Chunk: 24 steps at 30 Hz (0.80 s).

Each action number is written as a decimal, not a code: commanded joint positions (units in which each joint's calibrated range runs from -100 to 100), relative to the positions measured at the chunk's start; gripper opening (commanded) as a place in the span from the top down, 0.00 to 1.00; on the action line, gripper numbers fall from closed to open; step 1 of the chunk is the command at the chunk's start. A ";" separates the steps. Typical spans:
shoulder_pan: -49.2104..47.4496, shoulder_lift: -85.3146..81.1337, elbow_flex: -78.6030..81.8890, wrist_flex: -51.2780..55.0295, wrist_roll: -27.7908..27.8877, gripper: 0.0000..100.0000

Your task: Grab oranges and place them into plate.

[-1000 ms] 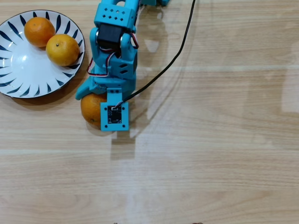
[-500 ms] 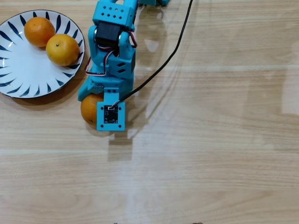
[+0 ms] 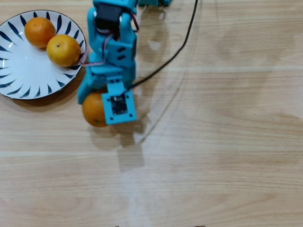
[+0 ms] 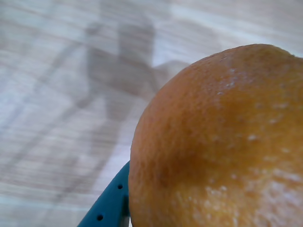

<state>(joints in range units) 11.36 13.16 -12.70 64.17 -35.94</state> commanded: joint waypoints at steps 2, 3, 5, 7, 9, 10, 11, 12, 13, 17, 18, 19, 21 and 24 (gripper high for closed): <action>7.27 -13.67 -1.10 -1.56 7.03 0.79; 9.21 -14.94 -1.01 -1.56 8.08 0.79; 13.40 -16.71 0.17 -1.64 9.49 0.79; 17.76 -17.98 2.25 -2.50 10.17 0.79; 21.63 -18.49 5.33 -4.48 11.32 0.79; 23.40 -18.57 6.96 -5.60 11.84 0.79; 25.10 -18.57 8.59 -6.80 12.21 0.79; 26.55 -18.32 10.21 -8.09 12.73 0.79; 27.84 -18.06 11.75 -9.72 13.31 0.79; 31.14 -17.73 17.55 -17.37 15.24 0.77; 31.55 -17.39 18.73 -19.18 15.35 0.75; 31.87 -16.54 19.63 -20.72 15.29 0.74; 32.03 -13.84 20.26 -22.44 15.29 0.74; 31.71 -10.54 20.26 -22.70 15.03 0.73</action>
<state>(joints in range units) 42.76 2.50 8.54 43.93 -21.07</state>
